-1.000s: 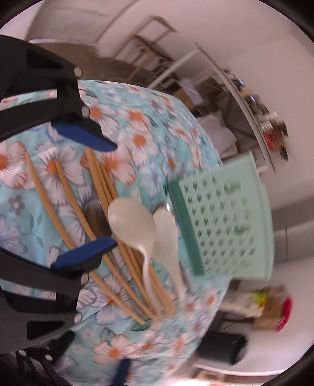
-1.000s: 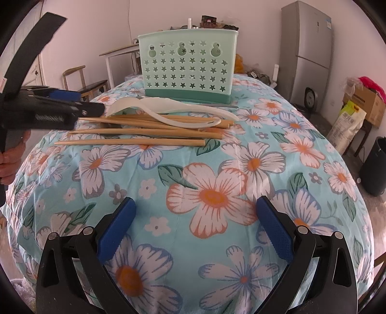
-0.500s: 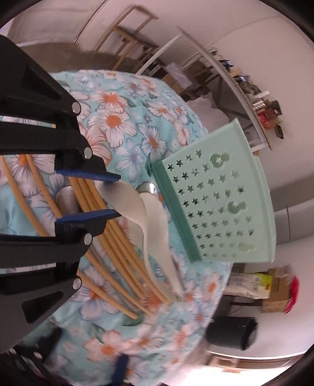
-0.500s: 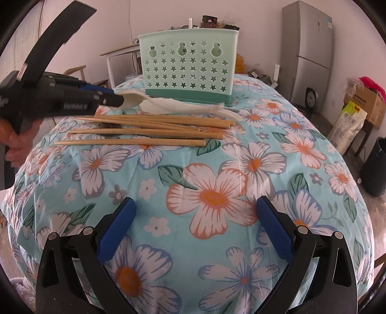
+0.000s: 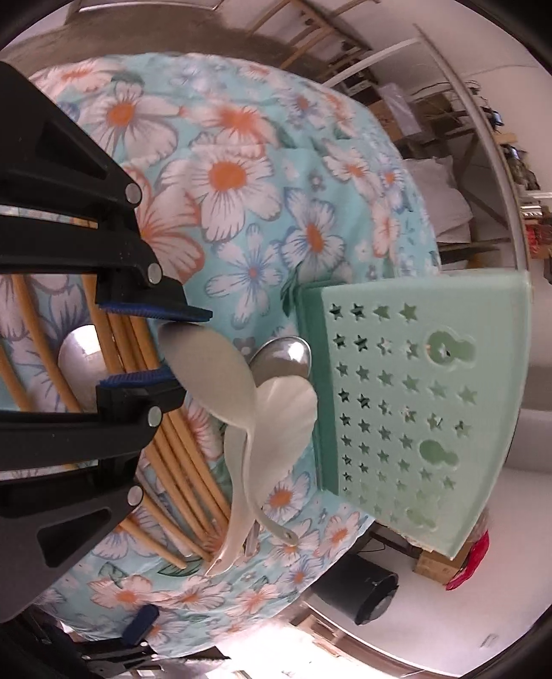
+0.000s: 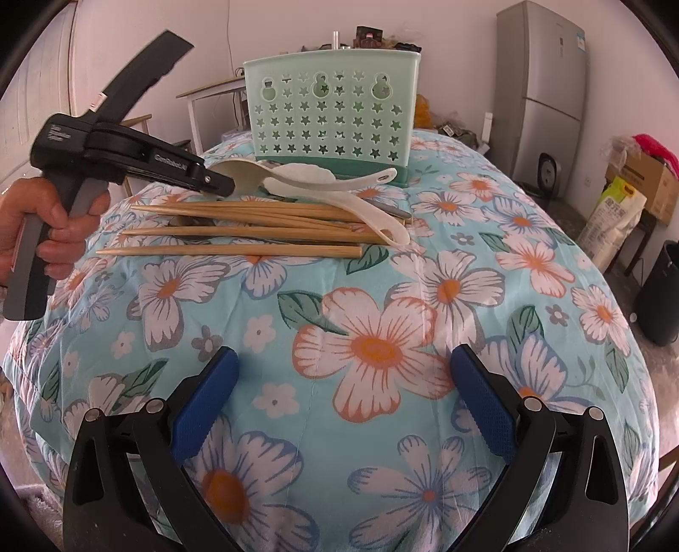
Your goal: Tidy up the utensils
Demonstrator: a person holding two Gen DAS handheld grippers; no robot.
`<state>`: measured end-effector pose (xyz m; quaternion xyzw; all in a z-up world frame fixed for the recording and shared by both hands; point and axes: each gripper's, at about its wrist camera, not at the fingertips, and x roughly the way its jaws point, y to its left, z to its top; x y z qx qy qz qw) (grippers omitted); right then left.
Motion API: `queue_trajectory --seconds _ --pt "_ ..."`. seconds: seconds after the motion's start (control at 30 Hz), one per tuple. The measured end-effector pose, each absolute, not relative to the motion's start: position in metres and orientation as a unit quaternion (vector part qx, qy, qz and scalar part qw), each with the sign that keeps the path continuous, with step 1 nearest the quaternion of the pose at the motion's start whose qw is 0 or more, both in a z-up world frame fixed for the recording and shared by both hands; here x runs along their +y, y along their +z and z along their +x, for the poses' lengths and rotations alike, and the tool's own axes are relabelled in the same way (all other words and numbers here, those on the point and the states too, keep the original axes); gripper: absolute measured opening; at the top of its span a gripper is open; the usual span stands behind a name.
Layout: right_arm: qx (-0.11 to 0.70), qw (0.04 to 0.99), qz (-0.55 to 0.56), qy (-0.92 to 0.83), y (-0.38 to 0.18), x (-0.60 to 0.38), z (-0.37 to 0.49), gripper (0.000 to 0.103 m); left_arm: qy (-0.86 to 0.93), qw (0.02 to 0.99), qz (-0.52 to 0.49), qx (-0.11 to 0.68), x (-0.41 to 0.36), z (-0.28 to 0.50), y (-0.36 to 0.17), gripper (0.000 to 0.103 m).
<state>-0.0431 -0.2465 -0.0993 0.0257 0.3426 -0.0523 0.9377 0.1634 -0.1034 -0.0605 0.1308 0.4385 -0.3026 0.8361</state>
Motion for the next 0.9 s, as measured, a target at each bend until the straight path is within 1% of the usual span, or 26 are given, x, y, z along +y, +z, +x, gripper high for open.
queue_trajectory --seconds 0.17,0.2,0.23,0.27,0.33,0.63,0.9 --pt "0.343 0.938 0.024 -0.051 -0.100 -0.245 -0.041 0.095 -0.305 0.841 0.108 0.433 -0.104 0.164 -0.060 0.019" --pt "0.343 0.938 0.025 -0.051 -0.100 -0.245 -0.041 0.095 -0.306 0.843 0.103 0.431 -0.104 0.164 -0.059 0.016" --pt "0.343 0.938 0.025 -0.051 -0.100 -0.245 -0.041 0.095 -0.307 0.845 0.097 0.427 -0.102 0.164 -0.058 0.011" --pt "0.343 0.938 0.025 -0.051 -0.100 -0.244 -0.041 0.095 -0.309 0.846 0.092 0.425 -0.100 0.164 -0.055 0.008" --pt "0.343 0.938 0.025 -0.051 -0.100 -0.245 -0.041 0.095 -0.314 0.849 0.078 0.417 -0.094 0.163 -0.048 0.005" --pt "0.344 0.937 0.027 -0.052 -0.101 -0.244 -0.042 0.095 -0.340 0.857 0.015 0.388 -0.077 0.144 -0.022 0.003" --pt "0.346 0.936 0.031 -0.055 -0.100 -0.243 -0.045 0.095 -0.349 0.859 -0.071 0.367 -0.041 0.123 0.001 0.002"
